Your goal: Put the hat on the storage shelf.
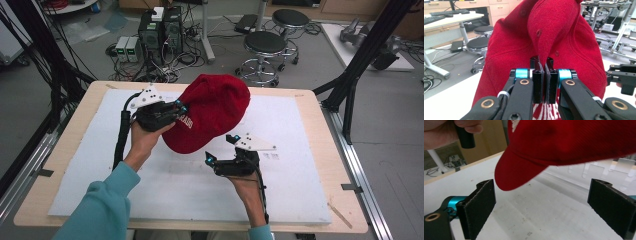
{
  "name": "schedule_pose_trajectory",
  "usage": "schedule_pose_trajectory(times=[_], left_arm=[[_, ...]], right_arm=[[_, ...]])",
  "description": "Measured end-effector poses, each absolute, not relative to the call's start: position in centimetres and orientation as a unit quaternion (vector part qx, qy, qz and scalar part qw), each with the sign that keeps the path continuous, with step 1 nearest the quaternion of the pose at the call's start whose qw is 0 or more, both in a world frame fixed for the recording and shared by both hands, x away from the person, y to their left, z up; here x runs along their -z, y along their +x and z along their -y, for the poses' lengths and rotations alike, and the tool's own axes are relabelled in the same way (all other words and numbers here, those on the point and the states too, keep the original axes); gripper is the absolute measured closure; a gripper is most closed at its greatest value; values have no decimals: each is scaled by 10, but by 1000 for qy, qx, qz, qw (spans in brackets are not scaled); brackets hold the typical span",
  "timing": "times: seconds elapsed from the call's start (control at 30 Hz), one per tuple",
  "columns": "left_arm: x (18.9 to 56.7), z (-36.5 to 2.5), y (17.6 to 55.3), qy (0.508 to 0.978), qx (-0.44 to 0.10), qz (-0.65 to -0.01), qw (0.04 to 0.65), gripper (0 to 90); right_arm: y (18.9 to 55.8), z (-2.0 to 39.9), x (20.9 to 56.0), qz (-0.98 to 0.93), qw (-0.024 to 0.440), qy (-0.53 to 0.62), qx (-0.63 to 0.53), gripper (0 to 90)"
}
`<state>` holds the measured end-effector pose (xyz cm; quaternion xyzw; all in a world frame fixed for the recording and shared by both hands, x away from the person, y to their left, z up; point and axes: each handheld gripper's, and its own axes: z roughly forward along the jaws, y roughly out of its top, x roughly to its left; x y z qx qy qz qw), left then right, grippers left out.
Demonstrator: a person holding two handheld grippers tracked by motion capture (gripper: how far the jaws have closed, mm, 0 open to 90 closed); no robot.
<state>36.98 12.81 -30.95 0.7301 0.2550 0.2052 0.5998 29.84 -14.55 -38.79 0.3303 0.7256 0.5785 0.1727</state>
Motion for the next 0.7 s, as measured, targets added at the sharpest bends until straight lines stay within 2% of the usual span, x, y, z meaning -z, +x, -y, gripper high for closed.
schedule_pose_trajectory(times=[0.1,0.37,0.7], left_arm=[[310,-126,370,730,-205,-253,601,872],[309,-122,368,727,-205,-250,606,872],[308,-117,367,722,-202,-251,612,872]], right_arm=[[299,142,387,-729,166,323,-580,139],[299,137,387,-734,157,308,-585,218],[297,133,386,-729,157,303,-593,408]])
